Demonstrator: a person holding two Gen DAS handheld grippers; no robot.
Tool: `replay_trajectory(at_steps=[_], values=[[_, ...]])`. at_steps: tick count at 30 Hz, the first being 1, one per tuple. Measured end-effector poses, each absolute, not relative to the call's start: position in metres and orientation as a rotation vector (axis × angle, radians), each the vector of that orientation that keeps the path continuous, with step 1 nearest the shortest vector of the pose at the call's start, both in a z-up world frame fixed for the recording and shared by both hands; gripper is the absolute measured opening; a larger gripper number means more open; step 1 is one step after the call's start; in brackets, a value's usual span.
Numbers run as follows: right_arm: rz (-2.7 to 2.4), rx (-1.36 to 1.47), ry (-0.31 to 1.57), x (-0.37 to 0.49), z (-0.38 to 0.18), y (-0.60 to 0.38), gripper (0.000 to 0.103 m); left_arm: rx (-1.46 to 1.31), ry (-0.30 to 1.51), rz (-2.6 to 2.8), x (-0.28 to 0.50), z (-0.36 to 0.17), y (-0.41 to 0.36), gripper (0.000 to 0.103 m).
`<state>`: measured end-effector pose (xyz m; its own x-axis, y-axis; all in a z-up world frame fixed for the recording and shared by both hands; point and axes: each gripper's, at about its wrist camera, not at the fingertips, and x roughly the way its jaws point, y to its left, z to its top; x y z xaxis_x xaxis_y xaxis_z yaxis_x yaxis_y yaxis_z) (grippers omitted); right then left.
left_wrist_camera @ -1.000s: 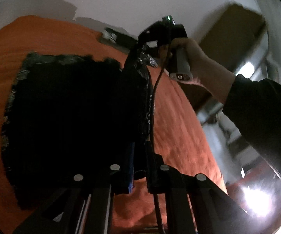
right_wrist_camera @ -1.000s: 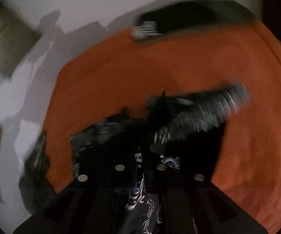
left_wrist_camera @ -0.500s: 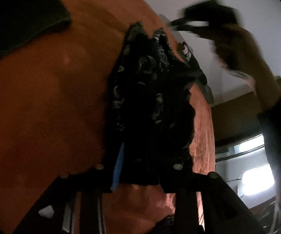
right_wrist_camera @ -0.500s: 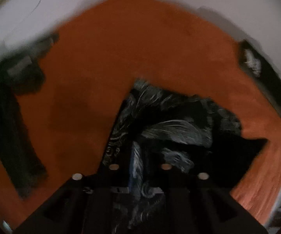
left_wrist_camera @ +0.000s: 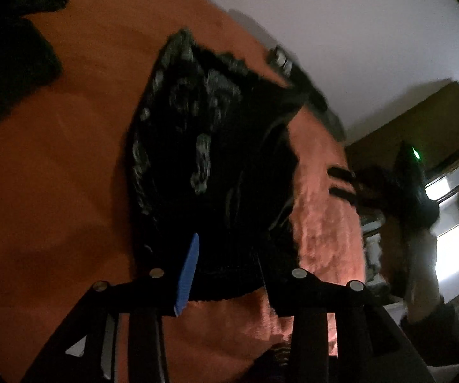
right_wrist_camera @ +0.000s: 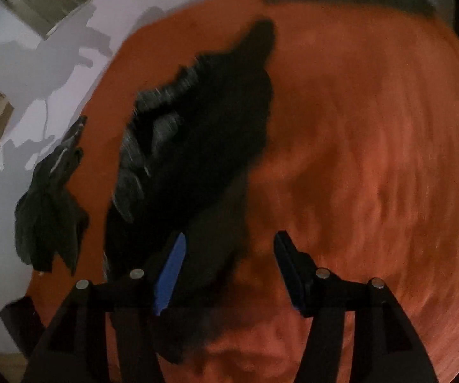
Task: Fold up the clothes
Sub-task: 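Open the right gripper and release the folded shirt edge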
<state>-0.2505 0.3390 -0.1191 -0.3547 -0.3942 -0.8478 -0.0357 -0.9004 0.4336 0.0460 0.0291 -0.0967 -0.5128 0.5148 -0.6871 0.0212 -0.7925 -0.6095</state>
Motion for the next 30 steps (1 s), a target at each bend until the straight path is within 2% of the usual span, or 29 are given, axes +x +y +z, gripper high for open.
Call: replay_trajectory(at_steps=[2,5,6,7,10,16,21,27,30], values=[[-2.292,1.687,-0.661,-0.234,-0.142,0.352,0.058,-1.405,-0.766,2.408,0.042,-0.106,0.042,0.040],[-2.237,1.772,-0.732,-0.217,-0.162,0.365,0.058,-1.412,-0.789,2.456,0.042,-0.113,0.045,0.038],[-2.230,1.790,-0.736,-0.214,-0.165,0.367,0.058,-1.386,-0.782,2.466,0.043,-0.111,0.045,0.027],[-2.229,1.800,-0.735,-0.211,-0.166,0.368,0.058,-1.360,-0.775,2.475,0.044,-0.109,0.046,0.012],[-2.257,1.791,-0.722,-0.199,-0.161,0.368,0.058,-1.282,-0.763,2.520,0.051,-0.101,0.046,0.008],[-2.281,1.748,-0.748,-0.173,-0.155,0.360,0.058,-1.262,-0.864,2.573,0.070,-0.104,0.031,0.008],[-2.258,1.764,-0.638,-0.165,-0.151,0.344,0.058,-1.261,-0.906,2.563,0.070,-0.117,0.025,0.008],[-2.281,1.747,-0.613,-0.167,-0.144,0.334,0.058,-1.256,-0.889,2.543,0.063,-0.111,0.030,0.026],[-2.274,1.763,-0.635,-0.167,-0.150,0.331,0.058,-1.251,-0.878,2.540,0.061,-0.110,0.033,0.027]])
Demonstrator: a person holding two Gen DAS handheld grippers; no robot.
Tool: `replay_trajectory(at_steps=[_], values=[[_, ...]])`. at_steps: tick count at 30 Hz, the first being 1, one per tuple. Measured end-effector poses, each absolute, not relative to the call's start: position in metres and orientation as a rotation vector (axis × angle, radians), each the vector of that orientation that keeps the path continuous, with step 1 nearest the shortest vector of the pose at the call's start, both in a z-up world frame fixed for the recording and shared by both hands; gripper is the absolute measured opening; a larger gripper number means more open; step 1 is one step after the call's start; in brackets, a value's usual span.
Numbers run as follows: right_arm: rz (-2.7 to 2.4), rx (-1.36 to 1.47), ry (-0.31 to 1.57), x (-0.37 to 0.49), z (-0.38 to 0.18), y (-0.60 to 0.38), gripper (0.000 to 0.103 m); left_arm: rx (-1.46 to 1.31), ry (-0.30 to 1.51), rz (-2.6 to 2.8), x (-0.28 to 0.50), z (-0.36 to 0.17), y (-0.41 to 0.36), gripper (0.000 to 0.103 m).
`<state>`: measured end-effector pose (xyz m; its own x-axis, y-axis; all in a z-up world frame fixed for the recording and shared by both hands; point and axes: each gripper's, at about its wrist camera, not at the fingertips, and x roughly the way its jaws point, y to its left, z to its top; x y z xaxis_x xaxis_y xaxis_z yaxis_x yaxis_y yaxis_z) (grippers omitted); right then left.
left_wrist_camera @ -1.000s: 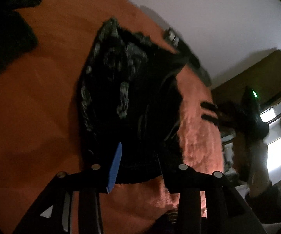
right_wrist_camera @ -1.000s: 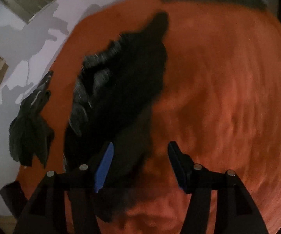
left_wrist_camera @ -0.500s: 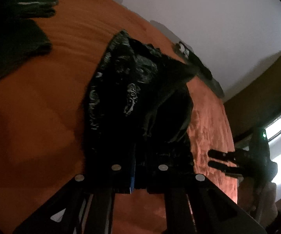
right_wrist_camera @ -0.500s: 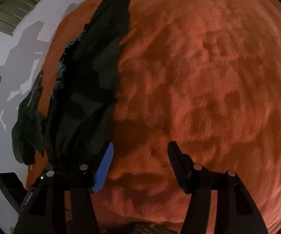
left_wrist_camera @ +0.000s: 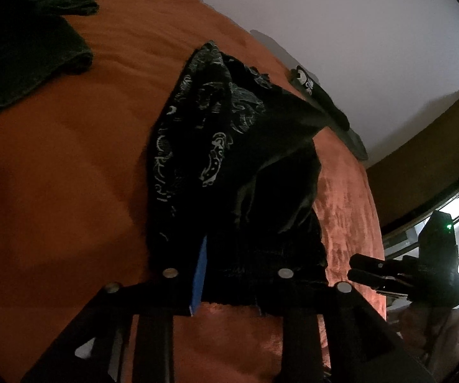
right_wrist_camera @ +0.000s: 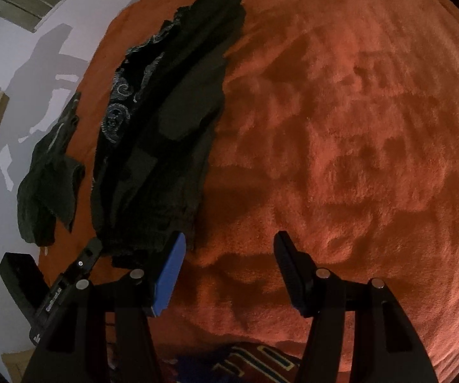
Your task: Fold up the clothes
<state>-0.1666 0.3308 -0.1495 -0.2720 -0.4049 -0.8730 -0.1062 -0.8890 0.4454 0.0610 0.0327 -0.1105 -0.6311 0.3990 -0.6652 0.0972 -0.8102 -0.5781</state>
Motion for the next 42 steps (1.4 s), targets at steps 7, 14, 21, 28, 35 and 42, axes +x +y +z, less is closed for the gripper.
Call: replay_trajectory(at_steps=[7,14,21,28,35,42], values=[[-2.258,1.812,-0.641,-0.161,-0.160,0.330,0.058,-1.224,-0.914,2.534,0.059,-0.105,0.031,0.030],[-2.267,1.855,-0.663,-0.157,-0.168,0.339,0.058,-1.248,-0.875,2.562,0.059,-0.110,0.031,0.017],[-2.287,1.840,-0.648,-0.158,-0.161,0.335,0.058,-1.330,-0.778,2.620,0.062,-0.123,0.034,0.016],[-2.398,1.739,-0.564,-0.146,-0.125,0.343,0.058,-1.408,-0.848,2.627,0.067,-0.122,0.021,0.009],[-2.389,1.707,-0.532,-0.152,-0.080,0.342,0.058,-1.406,-0.956,2.609,0.076,-0.114,-0.007,0.010],[-2.365,1.608,-0.528,-0.216,-0.012,0.318,0.058,-1.212,-1.211,2.574,0.085,-0.083,-0.059,0.032]])
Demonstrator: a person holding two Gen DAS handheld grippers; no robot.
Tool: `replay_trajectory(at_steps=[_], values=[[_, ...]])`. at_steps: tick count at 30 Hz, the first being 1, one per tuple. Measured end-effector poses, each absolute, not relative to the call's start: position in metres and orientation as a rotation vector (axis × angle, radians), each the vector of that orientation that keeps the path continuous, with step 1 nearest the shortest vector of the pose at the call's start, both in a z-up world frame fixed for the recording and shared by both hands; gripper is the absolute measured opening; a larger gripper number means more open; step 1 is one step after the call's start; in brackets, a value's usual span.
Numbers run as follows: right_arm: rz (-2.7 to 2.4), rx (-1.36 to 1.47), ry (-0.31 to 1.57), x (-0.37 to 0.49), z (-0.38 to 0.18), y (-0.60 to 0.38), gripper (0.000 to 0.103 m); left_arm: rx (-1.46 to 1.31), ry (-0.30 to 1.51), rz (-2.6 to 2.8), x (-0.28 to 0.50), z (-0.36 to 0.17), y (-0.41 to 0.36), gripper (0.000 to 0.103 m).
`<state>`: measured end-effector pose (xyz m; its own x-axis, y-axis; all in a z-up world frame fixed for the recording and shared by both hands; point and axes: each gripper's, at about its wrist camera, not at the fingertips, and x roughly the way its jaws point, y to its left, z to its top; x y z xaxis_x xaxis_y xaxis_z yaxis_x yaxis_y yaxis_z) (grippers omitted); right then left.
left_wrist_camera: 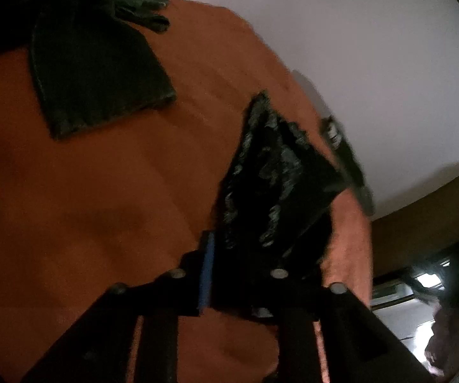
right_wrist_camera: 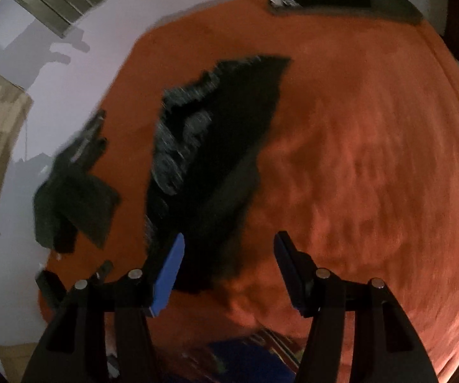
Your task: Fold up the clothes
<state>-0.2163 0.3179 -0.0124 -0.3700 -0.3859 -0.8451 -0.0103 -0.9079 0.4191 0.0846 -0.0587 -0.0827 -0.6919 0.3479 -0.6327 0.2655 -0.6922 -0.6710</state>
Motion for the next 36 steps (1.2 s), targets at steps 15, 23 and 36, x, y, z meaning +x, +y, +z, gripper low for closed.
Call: replay_trajectory(at_steps=[15,23,36], values=[[-1.925,1.819,-0.974,-0.434,-0.113,0.269,0.058,-1.440,-0.953,2.351,0.019,-0.113,0.005,0.049],[-1.928,1.938,-1.046,-0.514,-0.161,0.229,0.058,-1.590,-0.847,2.346,0.007,-0.125,0.024,0.048],[-2.153,1.830,-0.475,-0.608,-0.110,0.123,0.004,-1.520,-0.878,2.426,0.033,-0.116,0.026,0.011]])
